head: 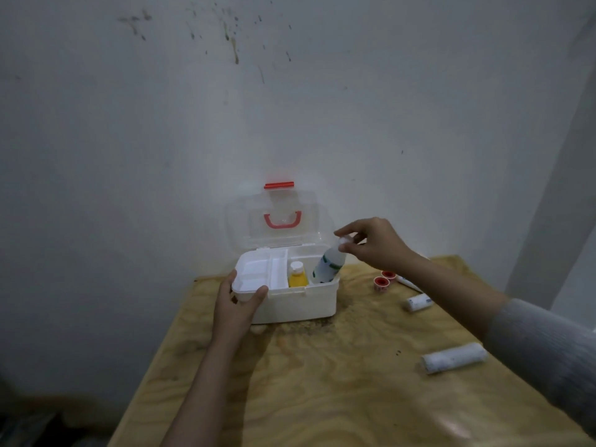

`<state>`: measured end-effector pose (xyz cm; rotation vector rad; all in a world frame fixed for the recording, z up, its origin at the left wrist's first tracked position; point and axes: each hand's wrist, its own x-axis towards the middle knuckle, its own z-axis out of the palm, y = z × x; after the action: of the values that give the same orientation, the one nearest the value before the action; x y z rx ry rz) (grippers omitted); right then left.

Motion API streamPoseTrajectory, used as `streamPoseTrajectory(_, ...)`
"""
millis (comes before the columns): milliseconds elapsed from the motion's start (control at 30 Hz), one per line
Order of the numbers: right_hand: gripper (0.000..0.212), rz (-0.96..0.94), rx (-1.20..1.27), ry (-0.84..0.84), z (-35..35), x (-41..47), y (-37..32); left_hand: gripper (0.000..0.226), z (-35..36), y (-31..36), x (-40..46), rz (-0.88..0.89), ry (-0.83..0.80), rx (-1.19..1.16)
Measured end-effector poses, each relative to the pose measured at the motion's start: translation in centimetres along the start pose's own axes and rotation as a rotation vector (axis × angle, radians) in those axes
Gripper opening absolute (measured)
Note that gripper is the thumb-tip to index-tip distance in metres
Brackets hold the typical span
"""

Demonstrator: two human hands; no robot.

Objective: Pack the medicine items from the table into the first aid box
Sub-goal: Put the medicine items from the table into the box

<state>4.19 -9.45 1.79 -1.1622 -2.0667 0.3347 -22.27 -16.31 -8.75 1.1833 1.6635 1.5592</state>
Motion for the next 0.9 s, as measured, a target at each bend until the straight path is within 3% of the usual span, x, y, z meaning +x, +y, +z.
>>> streamPoseTrajectory(167, 0.033, -0.011, -0.045, -0.139, 2.4, 0.4, -0.8, 0.083, 0.1, 0.9, 0.7, -0.026, -0.009, 0.155)
streamPoseTrajectory(300, 0.035, -0.010, -0.051, -0.226, 4.1, -0.3, -0.5, 0.081, 0.3, 1.5, 1.6, 0.075, -0.022, 0.363)
streamPoseTrajectory(433, 0.037, -0.040, -0.046, -0.232, 4.8, -0.5, -0.3, 0.096, 0.4, 1.9, 2.4, 0.123, -0.093, 0.620)
streamPoseTrajectory(567, 0.042, -0.087, -0.060, -0.235, 4.9, -0.9, 0.0, 0.092, 0.6, 1.2, 2.2, 0.155, -0.100, 0.714)
streamPoseTrajectory(733, 0.034, -0.084, -0.020, 0.037, 4.2, -3.8, 2.6, 0.093, 0.6, 0.6, 1.9, 0.180, -0.061, 0.694)
streamPoseTrajectory(900, 0.022, 0.100, -0.063, 0.185, 1.0, -6.8, 7.7, 0.090, 0.7, 0.3, 2.1, 0.210, -0.052, 0.708)
